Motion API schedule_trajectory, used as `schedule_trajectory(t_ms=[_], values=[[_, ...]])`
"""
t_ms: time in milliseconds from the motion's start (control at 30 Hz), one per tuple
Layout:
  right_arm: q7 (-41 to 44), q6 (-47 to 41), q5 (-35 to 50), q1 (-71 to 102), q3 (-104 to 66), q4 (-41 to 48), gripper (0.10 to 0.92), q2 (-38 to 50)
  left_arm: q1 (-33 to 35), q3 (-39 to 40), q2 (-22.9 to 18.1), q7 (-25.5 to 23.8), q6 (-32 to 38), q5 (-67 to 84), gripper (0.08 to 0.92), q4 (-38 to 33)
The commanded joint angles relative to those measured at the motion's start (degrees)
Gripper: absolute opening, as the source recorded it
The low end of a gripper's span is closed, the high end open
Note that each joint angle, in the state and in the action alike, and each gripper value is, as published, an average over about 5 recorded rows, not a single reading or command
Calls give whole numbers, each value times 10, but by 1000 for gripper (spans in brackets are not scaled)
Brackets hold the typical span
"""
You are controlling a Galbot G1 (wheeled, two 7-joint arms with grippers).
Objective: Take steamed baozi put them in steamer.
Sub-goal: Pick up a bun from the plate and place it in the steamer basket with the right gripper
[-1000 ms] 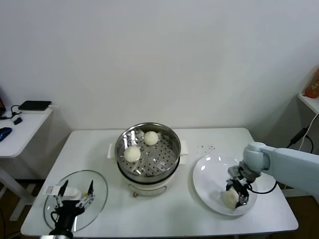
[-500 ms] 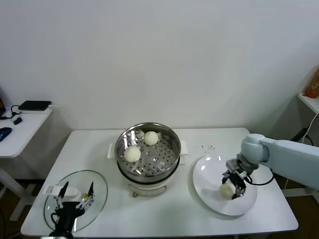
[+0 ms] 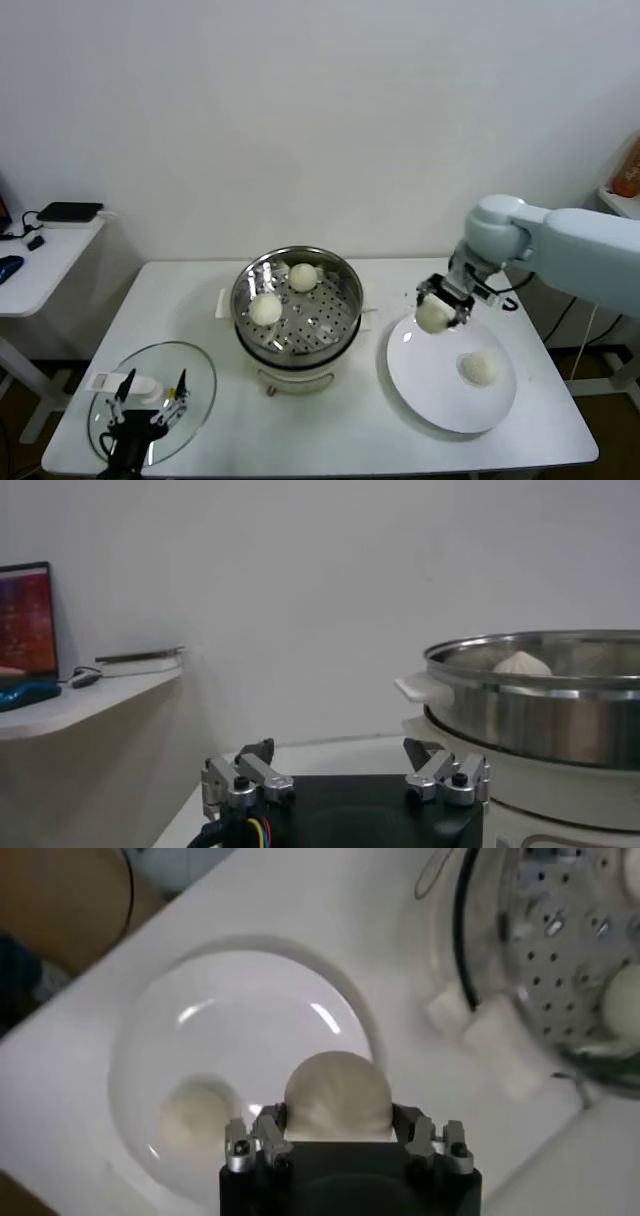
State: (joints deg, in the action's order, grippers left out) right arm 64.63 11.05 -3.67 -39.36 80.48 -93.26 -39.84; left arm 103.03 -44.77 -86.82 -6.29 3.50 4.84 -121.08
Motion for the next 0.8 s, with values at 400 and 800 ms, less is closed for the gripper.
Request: schedule_trajectory(t_ms=[400, 800], values=[[-2, 178, -186, -14, -123, 1, 678, -191, 11, -2, -6, -1, -4, -13, 823, -13], [12, 126, -150, 57, -110, 56, 681, -317, 13, 0, -9, -4, -9, -23, 823, -21]])
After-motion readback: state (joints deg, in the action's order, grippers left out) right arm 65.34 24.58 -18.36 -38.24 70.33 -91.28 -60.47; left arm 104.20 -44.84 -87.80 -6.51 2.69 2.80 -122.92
